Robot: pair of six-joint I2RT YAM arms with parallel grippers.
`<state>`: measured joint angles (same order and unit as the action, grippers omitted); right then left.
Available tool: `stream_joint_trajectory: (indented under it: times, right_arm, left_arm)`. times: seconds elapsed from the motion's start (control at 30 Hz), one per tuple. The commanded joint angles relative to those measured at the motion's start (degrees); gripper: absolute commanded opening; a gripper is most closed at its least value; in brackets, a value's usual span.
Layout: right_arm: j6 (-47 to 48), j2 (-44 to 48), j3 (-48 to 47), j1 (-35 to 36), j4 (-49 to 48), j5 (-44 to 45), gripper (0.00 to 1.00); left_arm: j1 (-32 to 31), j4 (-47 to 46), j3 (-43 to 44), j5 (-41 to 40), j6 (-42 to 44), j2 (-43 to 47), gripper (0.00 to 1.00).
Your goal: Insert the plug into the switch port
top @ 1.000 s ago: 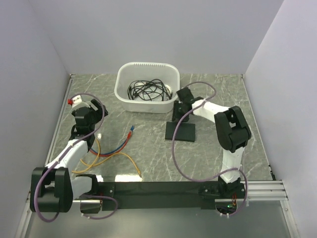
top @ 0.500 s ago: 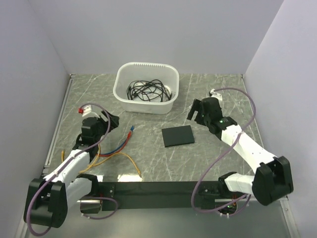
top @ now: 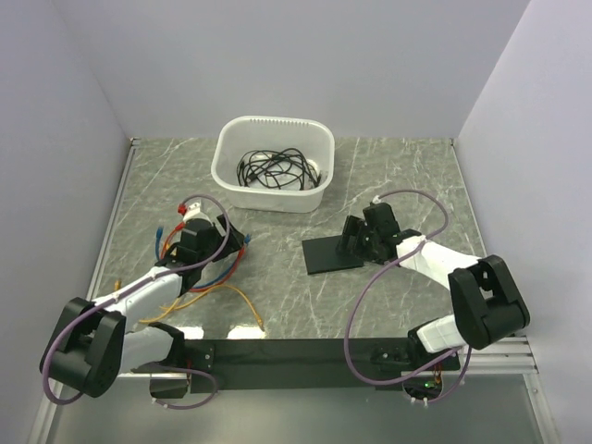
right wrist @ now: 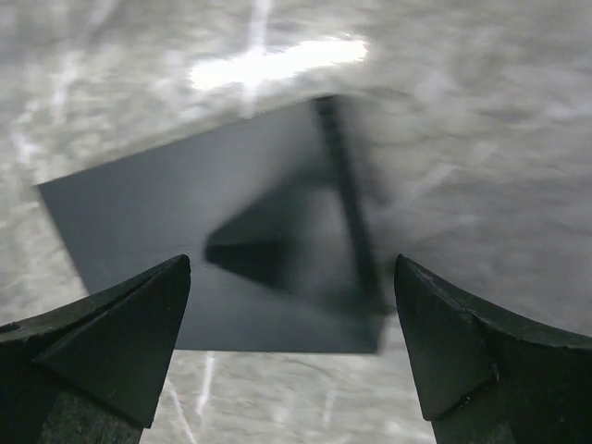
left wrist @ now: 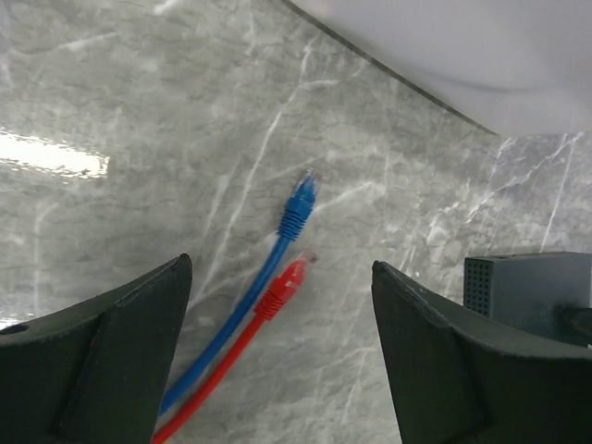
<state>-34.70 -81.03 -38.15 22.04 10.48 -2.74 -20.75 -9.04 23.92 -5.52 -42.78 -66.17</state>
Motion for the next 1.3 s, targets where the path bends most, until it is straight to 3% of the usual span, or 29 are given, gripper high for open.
stream_joint_trajectory:
  times: [0.0, 0.5, 0.67, 1.0, 1.27]
  right_arm:
    - [-1.5, -1.5, 0.5, 1.8, -6.0, -4.5, 0.97]
    - [-6.8, -12.0, -10.1, 10.4, -10.4, -9.8, 0.95]
    - [-6.3, -8.5, -7.2, 10.5, -10.0, -4.2, 0.95]
    - [-3.8, 2.1, -4.1, 10.5, -4.6, 2.7, 0.95]
    - [-3.3, 3.3, -3.2, 10.4, -4.4, 3.6, 0.95]
  left_arm:
    - [-2.2, 1.4, 2.5, -2.8, -2.3, 0.1, 0.84]
    - [-7.4, 2.9, 3.9, -6.7, -2.6, -4.8, 0.76]
    - [-7.6, 5.0, 5.6, -9.1, -1.6, -5.5, 0.66]
    - [-11.0, 12.6, 12.5, -15.9, 2.1, -10.7, 0.66]
    - [-15.8, 18.5, 17.6, -22.9, 2.4, -17.4, 0.62]
